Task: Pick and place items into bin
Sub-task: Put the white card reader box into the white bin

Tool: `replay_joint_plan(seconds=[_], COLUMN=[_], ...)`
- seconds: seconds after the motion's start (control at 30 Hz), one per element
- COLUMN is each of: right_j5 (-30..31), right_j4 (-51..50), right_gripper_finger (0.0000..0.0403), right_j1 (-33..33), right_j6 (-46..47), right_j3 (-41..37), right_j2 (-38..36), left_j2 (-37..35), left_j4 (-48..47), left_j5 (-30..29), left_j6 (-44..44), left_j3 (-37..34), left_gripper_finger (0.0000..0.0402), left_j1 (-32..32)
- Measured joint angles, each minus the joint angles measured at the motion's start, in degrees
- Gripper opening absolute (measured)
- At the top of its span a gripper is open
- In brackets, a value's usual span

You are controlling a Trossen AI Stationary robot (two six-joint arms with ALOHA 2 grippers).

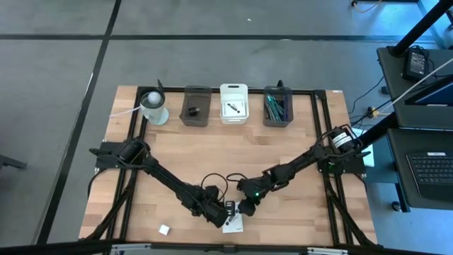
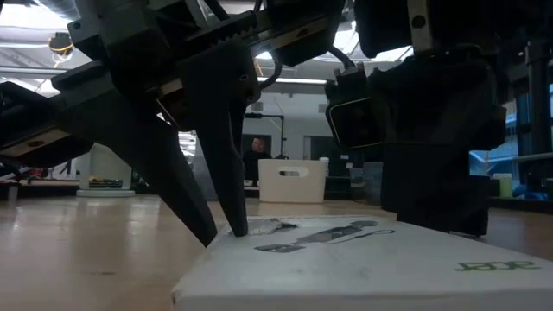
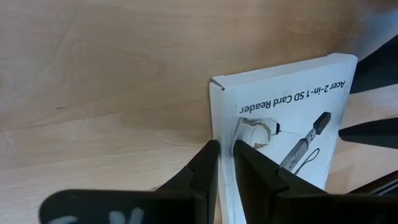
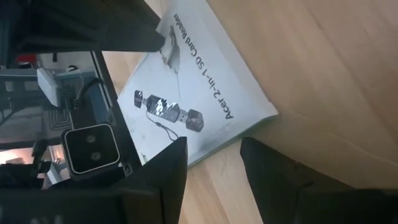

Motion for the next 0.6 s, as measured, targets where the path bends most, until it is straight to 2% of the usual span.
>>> replay_joint_plan(seconds=[0.33,0.6], right_j5=[0.68,-2.33], right_j4=[-1.37,-2.89], right_gripper_finger=[0.0163,0.0163], right_j1=[-1.95,-3.17], right_j6=[-1.45,-1.76], right_j3=[-0.06,-0.01], right_j2=[-0.36,-0.72], left_j2=[0.0,-0.02], left_j4=[-0.11,-0.17], left_j5=[0.16,0.35], left_j6=[0.46,0.59], left_j3=[0.0,0.0], left_gripper_finger=[0.0047,0.0047], left_j1=[-0.02,-0.04])
